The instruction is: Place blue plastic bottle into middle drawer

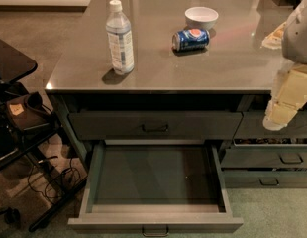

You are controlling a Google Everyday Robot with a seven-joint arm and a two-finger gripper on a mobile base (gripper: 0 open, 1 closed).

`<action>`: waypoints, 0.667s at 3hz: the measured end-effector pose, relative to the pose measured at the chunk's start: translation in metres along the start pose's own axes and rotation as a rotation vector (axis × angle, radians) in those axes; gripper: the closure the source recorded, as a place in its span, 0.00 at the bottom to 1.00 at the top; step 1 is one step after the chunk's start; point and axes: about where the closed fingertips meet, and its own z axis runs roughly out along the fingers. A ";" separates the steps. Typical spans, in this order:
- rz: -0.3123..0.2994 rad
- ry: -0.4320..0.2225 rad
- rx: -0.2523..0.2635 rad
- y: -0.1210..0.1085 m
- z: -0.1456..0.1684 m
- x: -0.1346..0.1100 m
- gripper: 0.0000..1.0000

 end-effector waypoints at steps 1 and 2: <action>0.000 0.000 0.000 0.000 0.000 0.000 0.00; -0.015 -0.025 -0.024 -0.004 0.014 -0.006 0.00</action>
Offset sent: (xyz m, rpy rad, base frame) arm 0.0205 0.0128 -0.0300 0.0541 0.0557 0.0572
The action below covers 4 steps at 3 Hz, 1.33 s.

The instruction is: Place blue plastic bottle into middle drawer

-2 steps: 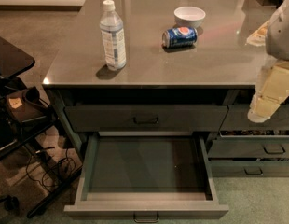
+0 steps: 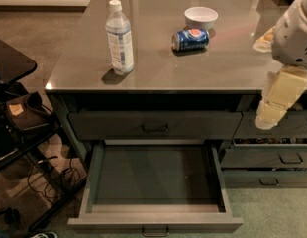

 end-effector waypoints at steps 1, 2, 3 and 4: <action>-0.023 -0.069 -0.073 -0.016 0.037 -0.016 0.00; -0.003 -0.166 -0.151 -0.043 0.073 -0.028 0.00; 0.057 -0.276 -0.186 -0.078 0.098 -0.038 0.00; 0.135 -0.372 -0.166 -0.116 0.109 -0.046 0.00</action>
Offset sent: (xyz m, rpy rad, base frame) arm 0.1151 0.0396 -0.0815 0.3356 0.1762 0.0987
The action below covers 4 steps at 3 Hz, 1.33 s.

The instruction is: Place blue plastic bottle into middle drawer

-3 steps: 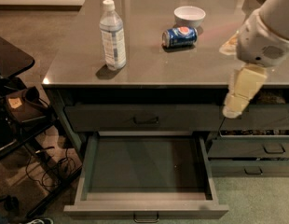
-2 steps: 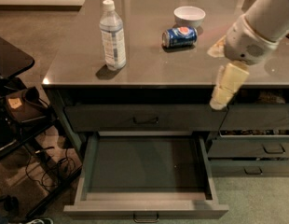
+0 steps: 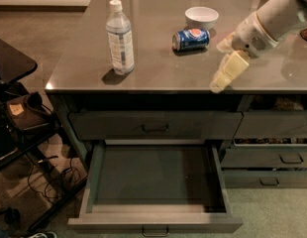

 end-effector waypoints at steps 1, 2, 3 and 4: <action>0.048 -0.092 0.046 -0.030 0.003 -0.011 0.00; 0.052 -0.093 0.046 -0.030 0.006 -0.009 0.00; -0.010 -0.156 -0.007 -0.011 0.030 -0.028 0.00; -0.108 -0.273 -0.049 0.008 0.048 -0.083 0.00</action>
Offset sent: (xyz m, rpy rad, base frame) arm 0.0252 -0.0001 0.0028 0.0717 -0.0269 -0.0535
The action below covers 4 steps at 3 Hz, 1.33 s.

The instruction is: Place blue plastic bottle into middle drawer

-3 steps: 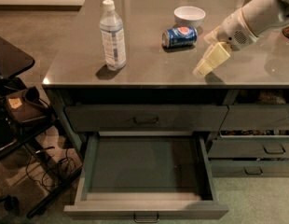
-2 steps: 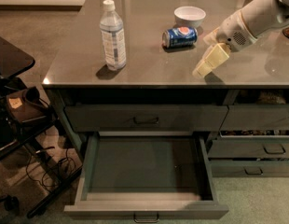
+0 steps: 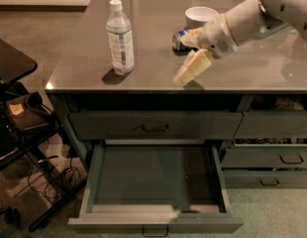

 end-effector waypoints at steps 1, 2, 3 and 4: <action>-0.048 -0.105 0.013 -0.007 0.014 -0.049 0.00; -0.041 -0.210 0.072 -0.032 0.019 -0.085 0.00; -0.041 -0.218 0.084 -0.035 0.019 -0.087 0.00; -0.037 -0.277 0.083 -0.042 0.033 -0.085 0.00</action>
Offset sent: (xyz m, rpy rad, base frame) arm 0.0781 0.0771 0.0922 0.3149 -0.1950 -0.0907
